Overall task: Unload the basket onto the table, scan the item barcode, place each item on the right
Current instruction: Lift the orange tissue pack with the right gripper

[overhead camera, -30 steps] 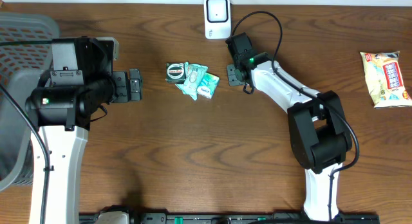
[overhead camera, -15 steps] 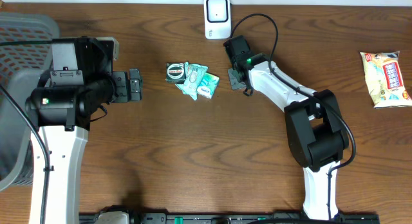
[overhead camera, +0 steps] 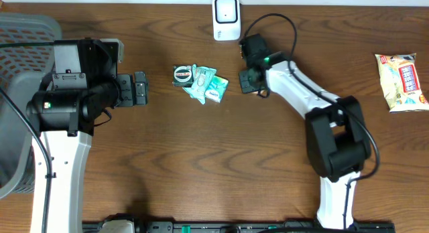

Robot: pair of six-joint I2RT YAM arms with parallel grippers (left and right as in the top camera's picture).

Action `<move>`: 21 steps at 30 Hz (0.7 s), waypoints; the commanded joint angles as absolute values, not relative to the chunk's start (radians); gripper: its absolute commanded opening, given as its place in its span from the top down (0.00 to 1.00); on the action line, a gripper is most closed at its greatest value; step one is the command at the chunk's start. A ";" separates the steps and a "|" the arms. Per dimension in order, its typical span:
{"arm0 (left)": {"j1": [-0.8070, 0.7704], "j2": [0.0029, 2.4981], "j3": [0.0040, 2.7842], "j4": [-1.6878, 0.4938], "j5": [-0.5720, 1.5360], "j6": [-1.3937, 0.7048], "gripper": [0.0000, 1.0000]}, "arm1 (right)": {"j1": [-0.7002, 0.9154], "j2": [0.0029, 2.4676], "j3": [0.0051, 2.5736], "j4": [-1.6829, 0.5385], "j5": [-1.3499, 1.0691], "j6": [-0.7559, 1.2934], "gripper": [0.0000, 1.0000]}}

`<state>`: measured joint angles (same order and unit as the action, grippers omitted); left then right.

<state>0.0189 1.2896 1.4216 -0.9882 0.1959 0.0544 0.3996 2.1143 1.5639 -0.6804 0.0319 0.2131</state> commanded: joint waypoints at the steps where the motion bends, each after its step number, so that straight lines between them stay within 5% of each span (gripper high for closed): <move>1: 0.024 1.293 1.429 -0.991 0.189 0.067 0.02 | 0.361 2.018 1.558 -0.706 -0.308 0.231 0.99; 6: 0.024 1.293 1.429 -0.991 0.189 0.067 0.02 | 0.297 2.015 1.555 -0.765 -0.678 0.191 0.99; 14: 0.024 1.293 1.429 -0.991 0.189 0.067 0.02 | 0.262 2.036 1.420 -0.746 -0.862 0.174 0.99; 21: 0.024 1.293 1.429 -0.991 0.189 0.067 0.02 | 0.183 2.036 1.294 -0.694 -0.710 0.178 0.99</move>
<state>0.0189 1.2896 1.4216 -0.9882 0.1955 0.0544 0.2295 2.0224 1.3075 -0.6930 -0.7807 0.1894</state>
